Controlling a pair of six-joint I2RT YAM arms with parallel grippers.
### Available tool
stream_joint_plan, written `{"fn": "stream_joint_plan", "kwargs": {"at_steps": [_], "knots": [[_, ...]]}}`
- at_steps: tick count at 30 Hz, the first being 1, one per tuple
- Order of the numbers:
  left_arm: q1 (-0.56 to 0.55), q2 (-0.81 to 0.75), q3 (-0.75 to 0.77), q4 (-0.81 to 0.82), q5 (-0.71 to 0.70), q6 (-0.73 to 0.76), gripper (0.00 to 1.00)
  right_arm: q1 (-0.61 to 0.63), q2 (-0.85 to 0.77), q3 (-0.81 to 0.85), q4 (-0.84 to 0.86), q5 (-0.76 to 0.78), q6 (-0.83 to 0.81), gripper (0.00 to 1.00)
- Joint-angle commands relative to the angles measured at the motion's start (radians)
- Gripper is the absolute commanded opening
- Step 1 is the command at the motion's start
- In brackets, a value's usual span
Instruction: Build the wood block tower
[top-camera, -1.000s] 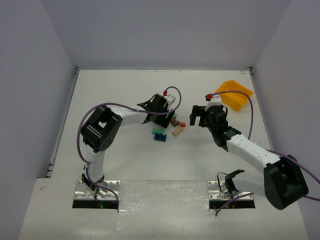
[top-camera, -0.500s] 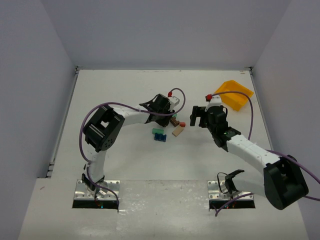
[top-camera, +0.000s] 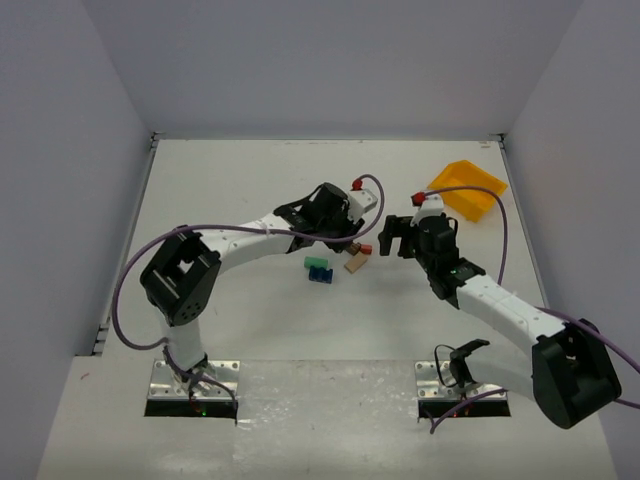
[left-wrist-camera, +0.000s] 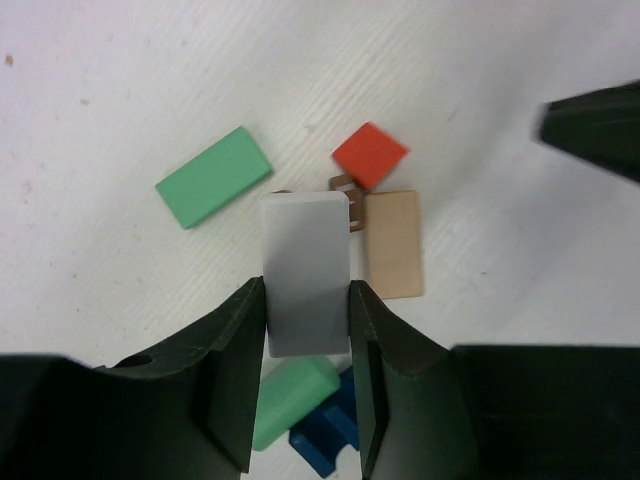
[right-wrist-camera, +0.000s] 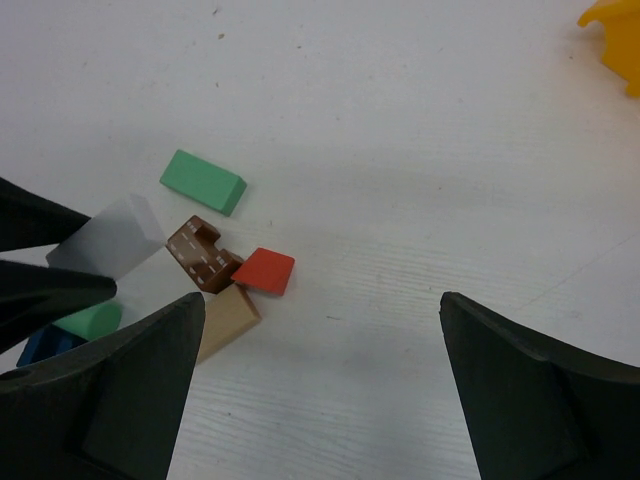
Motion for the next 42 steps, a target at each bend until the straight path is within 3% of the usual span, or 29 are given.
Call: {"fn": "stream_joint_plan", "kwargs": {"at_steps": [1,14,19,23,28,31,34,37,42], "knots": [[-0.08,-0.111,-0.054,0.015,0.03,0.025,0.0,-0.003,-0.05,-0.017,0.063,0.0,0.002,0.99],[-0.327,-0.251,-0.293,-0.087,-0.099,-0.135,0.0,-0.004,-0.07,-0.024,0.062,-0.008,-0.007,0.99],[-0.345,-0.222,-0.335,-0.078,0.016,-0.05,0.07,-0.004,-0.062,-0.021,0.068,-0.05,-0.013,0.99],[-0.345,-0.15,-0.319,-0.067,0.141,0.033,0.07,-0.005,-0.066,-0.023,0.069,-0.036,-0.017,0.99],[-0.345,-0.12,-0.313,-0.072,0.131,0.099,0.07,-0.006,-0.064,-0.03,0.087,-0.044,-0.027,0.99],[-0.347,-0.122,-0.316,-0.066,0.088,0.136,0.13,-0.006,-0.055,-0.026,0.089,-0.038,-0.034,0.99],[-0.346,-0.112,-0.31,-0.053,0.044,0.172,0.28,-0.006,-0.047,-0.024,0.089,-0.029,-0.038,0.99],[-0.345,-0.084,-0.296,-0.059,0.013,0.186,0.28,-0.007,-0.049,-0.024,0.089,-0.028,-0.04,0.99],[-0.345,-0.064,-0.294,-0.058,-0.069,0.162,0.42,-0.007,-0.059,-0.029,0.09,-0.026,-0.043,0.99]]}}
